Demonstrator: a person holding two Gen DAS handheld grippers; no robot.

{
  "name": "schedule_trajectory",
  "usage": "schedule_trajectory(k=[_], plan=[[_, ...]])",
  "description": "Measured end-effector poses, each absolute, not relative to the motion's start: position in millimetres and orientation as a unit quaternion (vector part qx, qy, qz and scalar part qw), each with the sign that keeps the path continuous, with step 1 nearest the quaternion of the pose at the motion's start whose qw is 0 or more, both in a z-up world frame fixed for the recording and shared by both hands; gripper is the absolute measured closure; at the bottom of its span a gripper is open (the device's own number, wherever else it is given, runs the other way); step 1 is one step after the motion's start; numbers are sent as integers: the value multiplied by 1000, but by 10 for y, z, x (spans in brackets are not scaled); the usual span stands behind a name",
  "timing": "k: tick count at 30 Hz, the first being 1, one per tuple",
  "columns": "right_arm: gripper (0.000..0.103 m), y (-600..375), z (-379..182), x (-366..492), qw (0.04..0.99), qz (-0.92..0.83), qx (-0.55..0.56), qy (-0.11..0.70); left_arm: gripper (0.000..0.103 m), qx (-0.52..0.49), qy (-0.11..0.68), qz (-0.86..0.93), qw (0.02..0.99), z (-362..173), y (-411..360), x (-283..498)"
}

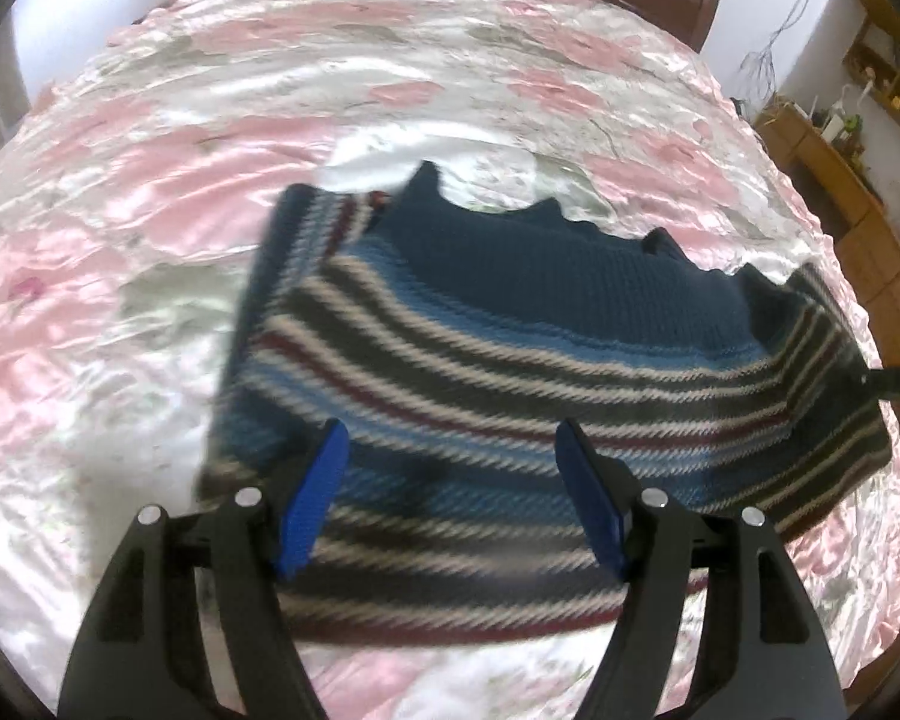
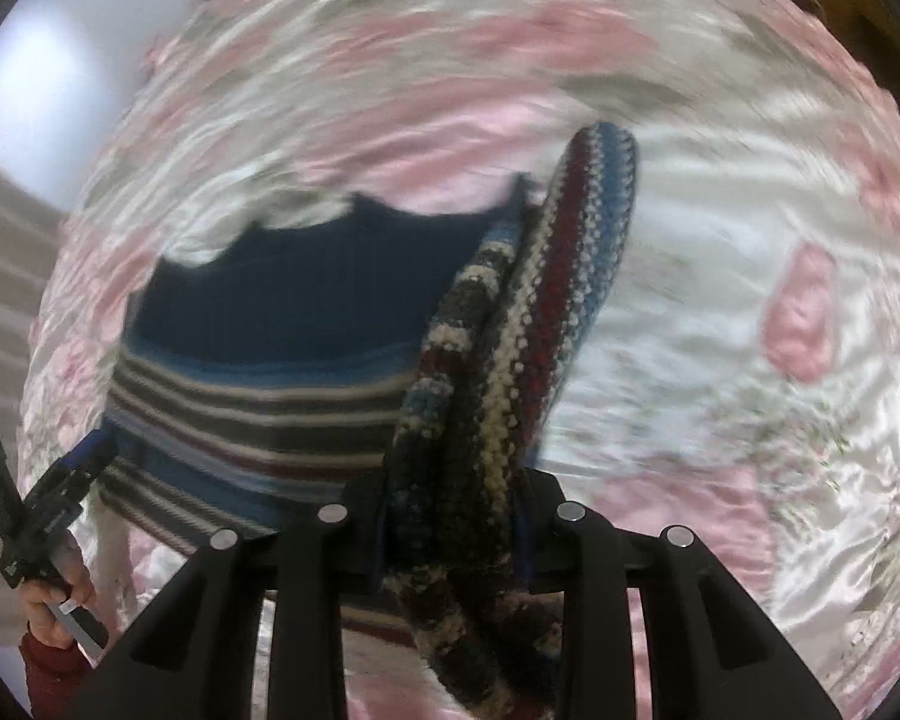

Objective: Fold small clothes

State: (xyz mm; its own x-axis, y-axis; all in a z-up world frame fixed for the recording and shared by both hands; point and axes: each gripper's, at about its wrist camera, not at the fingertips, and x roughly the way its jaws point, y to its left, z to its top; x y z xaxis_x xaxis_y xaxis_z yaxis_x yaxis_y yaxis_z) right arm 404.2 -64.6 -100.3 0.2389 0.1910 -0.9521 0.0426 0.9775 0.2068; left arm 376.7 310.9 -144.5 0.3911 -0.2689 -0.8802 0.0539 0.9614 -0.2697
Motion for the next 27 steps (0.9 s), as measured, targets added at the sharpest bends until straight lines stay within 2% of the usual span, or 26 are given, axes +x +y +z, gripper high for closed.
schedule_trajectory(k=[11,14,15,17,23,27], plan=[[72,735,-1209,4121,770,107,-2,629,32,-108,547,-92,825,-1468,3426,3696],[67,907,-1370,4139,765,110,-18,635,32,-113,551,-92,822,-1501,3417,3705],[58,924,-1415,4153,762,114,-13,637,32,-114,552,-92,821,-1511,3404,3709],[49,884,-1445,4157,754,146,21,640,32,-116,555,-95,818,-1518,3369,3709],[49,487,-1075,4016,755,213,117,609,32,-130,556,-119,812,-1459,3148,3757],[49,101,-799,3885,779,197,114,584,29,-153,558,-153,801,-1409,2860,3806]])
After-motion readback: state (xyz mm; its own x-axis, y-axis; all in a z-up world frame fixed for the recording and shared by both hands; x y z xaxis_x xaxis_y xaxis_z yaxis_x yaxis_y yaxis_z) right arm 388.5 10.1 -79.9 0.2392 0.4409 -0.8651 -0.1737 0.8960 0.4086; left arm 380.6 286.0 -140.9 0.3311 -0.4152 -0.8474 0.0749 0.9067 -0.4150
